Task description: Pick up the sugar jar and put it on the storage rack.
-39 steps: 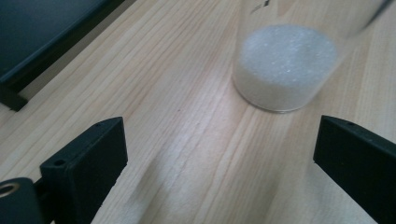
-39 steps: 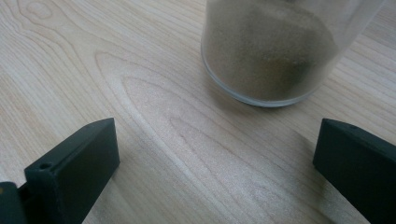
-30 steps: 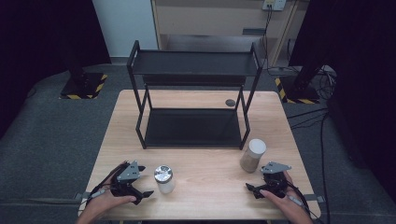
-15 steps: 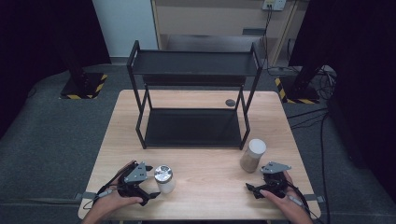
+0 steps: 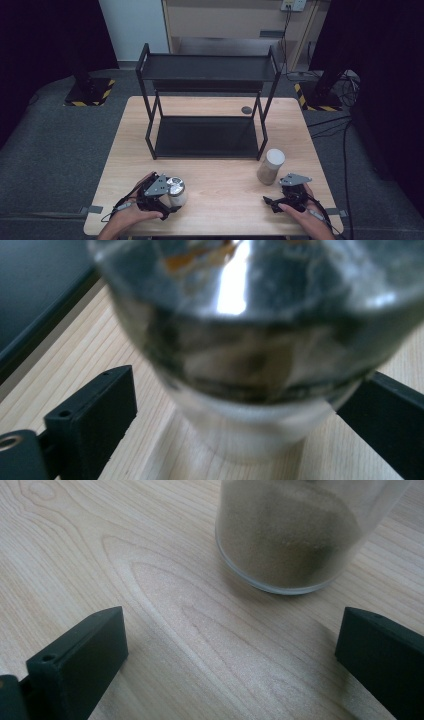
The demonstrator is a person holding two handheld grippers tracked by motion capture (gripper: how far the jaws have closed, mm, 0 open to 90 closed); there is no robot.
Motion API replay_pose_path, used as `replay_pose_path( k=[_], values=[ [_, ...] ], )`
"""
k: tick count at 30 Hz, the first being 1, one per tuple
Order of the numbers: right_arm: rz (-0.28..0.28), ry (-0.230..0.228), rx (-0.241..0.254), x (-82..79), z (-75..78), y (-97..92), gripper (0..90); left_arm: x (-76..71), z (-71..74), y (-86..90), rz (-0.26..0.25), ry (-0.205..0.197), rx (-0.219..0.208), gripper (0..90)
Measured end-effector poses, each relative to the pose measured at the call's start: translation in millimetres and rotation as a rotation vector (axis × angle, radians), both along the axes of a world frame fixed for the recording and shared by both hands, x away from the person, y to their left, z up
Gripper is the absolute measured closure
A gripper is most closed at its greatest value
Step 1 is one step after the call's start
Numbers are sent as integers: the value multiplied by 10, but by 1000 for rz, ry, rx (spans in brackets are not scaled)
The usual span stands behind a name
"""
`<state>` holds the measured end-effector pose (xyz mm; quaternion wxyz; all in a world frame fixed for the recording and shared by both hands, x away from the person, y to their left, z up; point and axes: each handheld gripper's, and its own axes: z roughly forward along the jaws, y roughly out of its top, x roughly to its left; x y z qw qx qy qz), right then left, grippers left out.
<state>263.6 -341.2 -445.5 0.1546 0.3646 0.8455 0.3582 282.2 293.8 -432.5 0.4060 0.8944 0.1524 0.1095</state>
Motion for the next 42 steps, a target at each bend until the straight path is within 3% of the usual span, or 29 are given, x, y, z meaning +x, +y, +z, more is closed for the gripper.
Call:
replay_pose_path(
  k=[7, 13, 18, 22, 32, 42],
  values=[
    [0, 0, 0, 0, 0, 0, 8, 50, -57, 59, -11, 15, -64, 178],
    [0, 0, 0, 0, 0, 0, 8, 70, -81, 77, -23, 22, -81, 286],
    [0, 0, 0, 0, 0, 0, 8, 56, -60, 86, -12, 16, -91, 298],
    [0, 0, 0, 0, 0, 0, 8, 80, -4, 131, -14, 3, -130, 298],
    [0, 0, 0, 0, 0, 0, 8, 342, 142, 38, 7, -37, -71, 298],
    [1, 0, 0, 2, 0, -2, 8, 681, 177, 12, 35, -23, -75, 299]
  ],
)
